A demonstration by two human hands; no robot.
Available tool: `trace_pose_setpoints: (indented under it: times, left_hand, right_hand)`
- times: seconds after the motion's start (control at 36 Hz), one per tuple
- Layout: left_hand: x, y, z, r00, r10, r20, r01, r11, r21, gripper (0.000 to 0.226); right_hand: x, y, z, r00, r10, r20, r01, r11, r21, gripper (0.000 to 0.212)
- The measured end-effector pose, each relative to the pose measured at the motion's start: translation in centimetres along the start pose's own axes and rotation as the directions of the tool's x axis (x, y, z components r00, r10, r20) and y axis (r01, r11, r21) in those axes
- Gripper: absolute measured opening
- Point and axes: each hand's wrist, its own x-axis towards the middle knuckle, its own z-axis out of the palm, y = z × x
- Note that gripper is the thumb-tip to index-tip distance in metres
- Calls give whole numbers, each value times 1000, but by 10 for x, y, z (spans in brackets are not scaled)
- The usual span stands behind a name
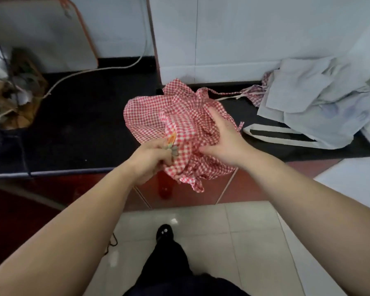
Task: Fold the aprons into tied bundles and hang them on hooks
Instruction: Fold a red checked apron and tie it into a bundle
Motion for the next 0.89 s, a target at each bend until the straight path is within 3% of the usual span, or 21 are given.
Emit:
trace_pose_setpoints:
  times: [0.06,0.11,0.22,0.28,0.36,0.44,0.53,0.56,0.58,0.64,0.72,0.81,0.89]
  left_hand:
    - [-18,1,1,994,-73,78,74,997,-8,24]
    - [-37,2,1,984,-130,123,131,991,-1,17]
    - [-47,4,-2,987,-116,111,112,993,35,16]
    - [-50,3,-10,998,-27,-52,28,999,17,18]
    - [-52,2,-23,946,72,-315,-67,997,28,23]
    - [-64,1,-36,961,79,-264,-61,995,77,14]
    - [-78,2,-45,991,90,-94,-50,931,362,84]
    - [-81,3,-46,994,100,-43,-71,894,443,95]
    - [-85,3,-47,994,113,-13,-90,849,520,94]
    - [-85,0,-54,982,190,-17,-129,728,673,65]
    - [-85,-6,-77,938,315,-147,-83,612,787,27]
    - [-88,-13,-102,953,275,-128,-42,538,842,17]
    - [-88,-15,-110,958,275,-85,-76,528,846,16]
  right_hand:
    - [-2,-8,4,997,-46,55,49,997,-67,107]
    - [-8,-23,10,988,-93,120,114,976,-183,99]
    - [-15,-39,20,956,-223,191,277,902,-332,38]
    - [-22,-47,25,973,-184,140,210,956,-204,17]
    - [-22,-51,24,995,-90,37,93,991,-94,30]
    - [-21,-61,29,1000,-13,-12,13,1000,17,31]
    - [-22,-79,45,999,38,30,-39,999,24,35]
    - [-24,-86,52,997,57,47,-58,998,14,35]
    - [-25,-93,58,995,74,66,-75,997,5,35]
    - [-26,-103,67,990,99,99,-98,995,-10,35]
    - [-28,-107,69,985,113,130,-104,992,-74,32]
    - [-31,-108,78,979,159,131,-132,972,-194,28]
    - [-28,-105,88,987,161,6,-153,952,-266,21]
